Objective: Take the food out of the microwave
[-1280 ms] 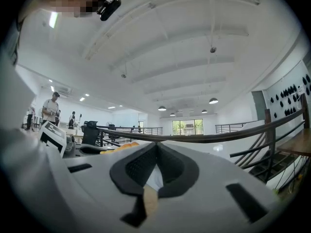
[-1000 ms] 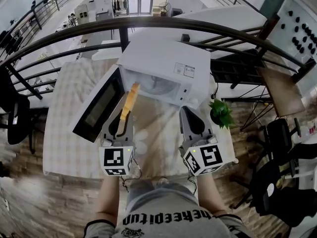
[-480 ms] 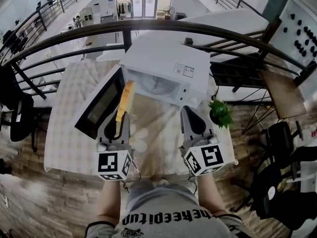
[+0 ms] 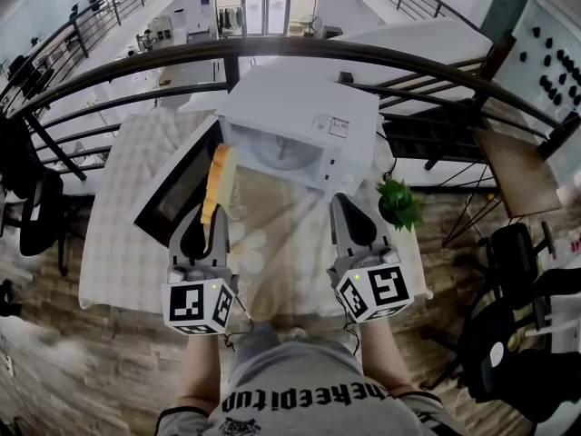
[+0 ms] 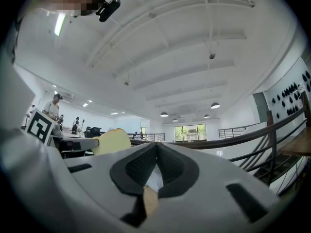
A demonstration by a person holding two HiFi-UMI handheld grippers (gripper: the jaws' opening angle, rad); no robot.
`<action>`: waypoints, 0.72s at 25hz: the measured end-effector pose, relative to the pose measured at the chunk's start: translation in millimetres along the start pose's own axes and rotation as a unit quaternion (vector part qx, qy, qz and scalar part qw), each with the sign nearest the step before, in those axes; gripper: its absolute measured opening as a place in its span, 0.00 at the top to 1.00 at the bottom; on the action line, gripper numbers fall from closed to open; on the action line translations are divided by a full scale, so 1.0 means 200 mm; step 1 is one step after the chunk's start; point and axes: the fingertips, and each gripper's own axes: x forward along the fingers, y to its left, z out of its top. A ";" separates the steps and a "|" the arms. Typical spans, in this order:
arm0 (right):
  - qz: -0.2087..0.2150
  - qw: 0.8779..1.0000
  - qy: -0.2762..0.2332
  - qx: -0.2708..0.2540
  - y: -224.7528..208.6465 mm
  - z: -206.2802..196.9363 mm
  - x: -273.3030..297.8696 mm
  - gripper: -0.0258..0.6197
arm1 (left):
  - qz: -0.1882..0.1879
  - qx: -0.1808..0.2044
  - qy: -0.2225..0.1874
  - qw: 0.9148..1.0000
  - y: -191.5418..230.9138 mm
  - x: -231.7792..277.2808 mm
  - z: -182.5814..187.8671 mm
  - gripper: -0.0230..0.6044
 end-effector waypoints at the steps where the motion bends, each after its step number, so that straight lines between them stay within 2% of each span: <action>1: 0.000 1.000 0.000 0.000 0.00 0.00 -0.01 0.95 | 0.002 -0.002 -0.002 1.000 0.00 -0.01 0.01 0.83; 18: 0.004 1.000 -0.004 0.000 -0.03 0.03 -0.13 0.95 | 0.016 -0.014 -0.025 0.999 -0.07 -0.12 0.06 0.83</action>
